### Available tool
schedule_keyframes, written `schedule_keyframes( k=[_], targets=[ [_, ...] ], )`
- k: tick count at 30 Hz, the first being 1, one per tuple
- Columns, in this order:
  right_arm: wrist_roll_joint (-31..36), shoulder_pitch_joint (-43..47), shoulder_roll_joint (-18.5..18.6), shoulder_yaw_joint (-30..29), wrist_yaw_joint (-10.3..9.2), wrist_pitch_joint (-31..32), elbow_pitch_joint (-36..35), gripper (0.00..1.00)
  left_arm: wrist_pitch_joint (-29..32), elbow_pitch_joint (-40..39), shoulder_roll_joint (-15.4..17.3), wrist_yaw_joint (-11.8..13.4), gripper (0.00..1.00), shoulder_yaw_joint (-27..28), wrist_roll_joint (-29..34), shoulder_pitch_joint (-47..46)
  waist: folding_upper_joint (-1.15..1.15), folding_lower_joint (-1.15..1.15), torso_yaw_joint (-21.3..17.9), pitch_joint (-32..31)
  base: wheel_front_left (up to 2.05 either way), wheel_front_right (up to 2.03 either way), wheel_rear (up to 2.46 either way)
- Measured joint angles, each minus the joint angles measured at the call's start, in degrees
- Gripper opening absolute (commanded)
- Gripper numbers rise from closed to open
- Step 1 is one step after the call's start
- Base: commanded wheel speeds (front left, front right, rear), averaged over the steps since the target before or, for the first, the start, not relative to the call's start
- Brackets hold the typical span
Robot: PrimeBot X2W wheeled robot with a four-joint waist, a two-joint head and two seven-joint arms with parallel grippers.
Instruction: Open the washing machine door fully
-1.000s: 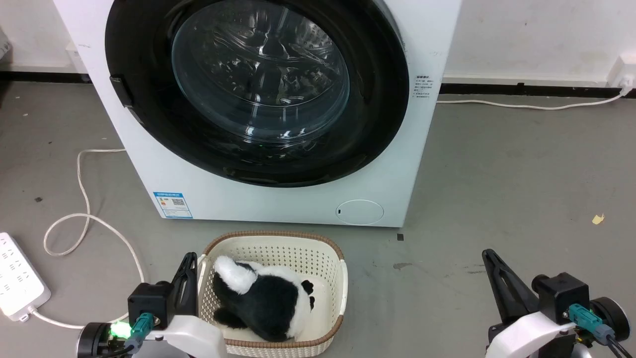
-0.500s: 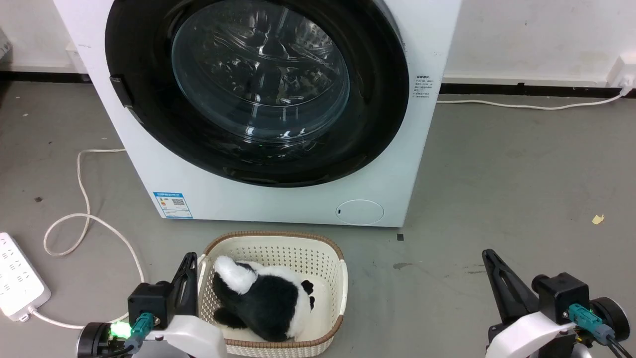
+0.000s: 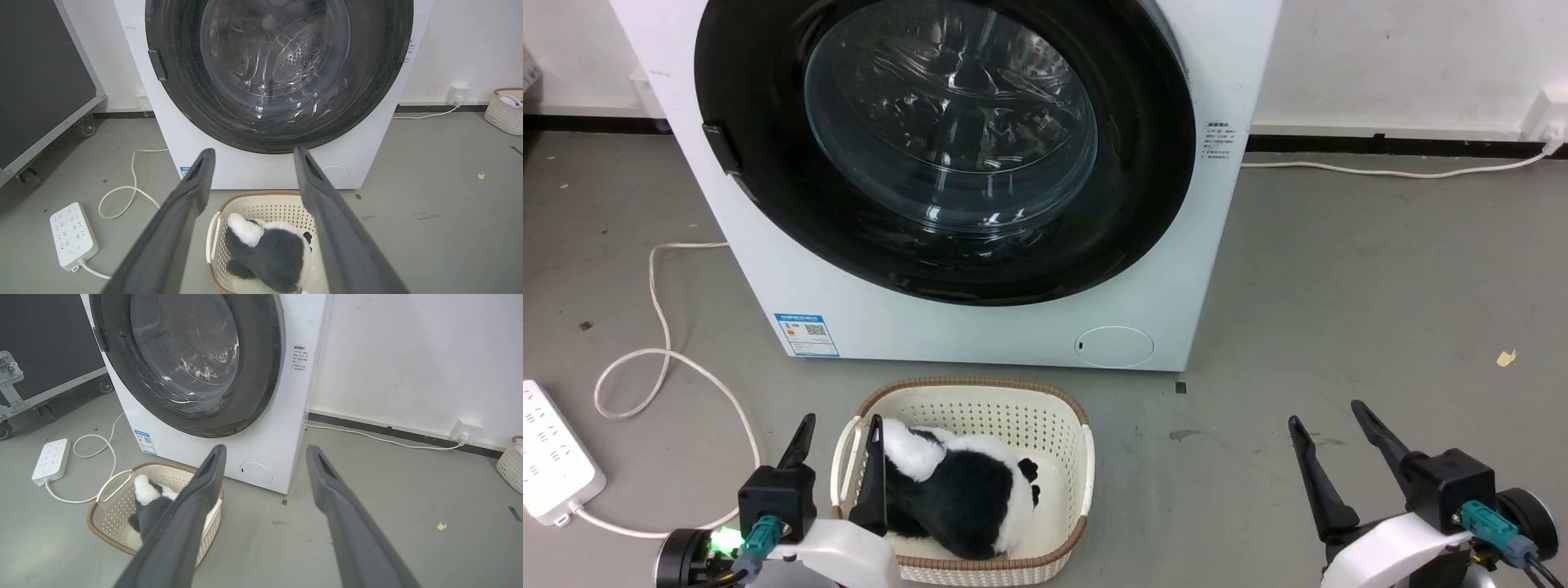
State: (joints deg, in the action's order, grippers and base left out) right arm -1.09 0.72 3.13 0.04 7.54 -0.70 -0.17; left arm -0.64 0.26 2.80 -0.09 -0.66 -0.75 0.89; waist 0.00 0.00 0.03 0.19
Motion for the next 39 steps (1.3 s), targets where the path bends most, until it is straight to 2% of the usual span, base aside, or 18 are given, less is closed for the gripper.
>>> schedule_keyframes(
  k=[17,36,37,39],
  targets=[
    [-1.82,-0.51,0.89,-0.10,0.00,-1.98,-0.63,1.00,-2.01,-0.11,0.00,1.12,1.00,-1.52,-1.02,-0.73,0.00,0.00,1.27,2.81,0.00,0.00,0.00],
    [-7.72,-12.39,6.02,-1.07,0.00,-0.33,-2.50,1.00,-4.11,-1.47,0.00,2.50,1.00,-4.08,-2.02,-3.74,0.00,0.01,4.04,8.98,0.00,0.00,0.00],
    [-8.09,-13.02,6.20,-1.11,0.00,-0.05,-2.48,0.89,-4.37,-1.54,0.00,2.53,1.00,-4.15,-2.09,-3.91,0.00,0.01,4.24,9.28,0.00,0.00,0.00],
    [-8.92,-14.34,6.50,-1.24,0.00,0.31,-2.44,0.33,-4.54,-1.71,0.00,2.75,1.00,-4.37,-2.44,-4.43,0.00,0.01,4.68,9.88,0.00,0.00,0.00]
  ],
)
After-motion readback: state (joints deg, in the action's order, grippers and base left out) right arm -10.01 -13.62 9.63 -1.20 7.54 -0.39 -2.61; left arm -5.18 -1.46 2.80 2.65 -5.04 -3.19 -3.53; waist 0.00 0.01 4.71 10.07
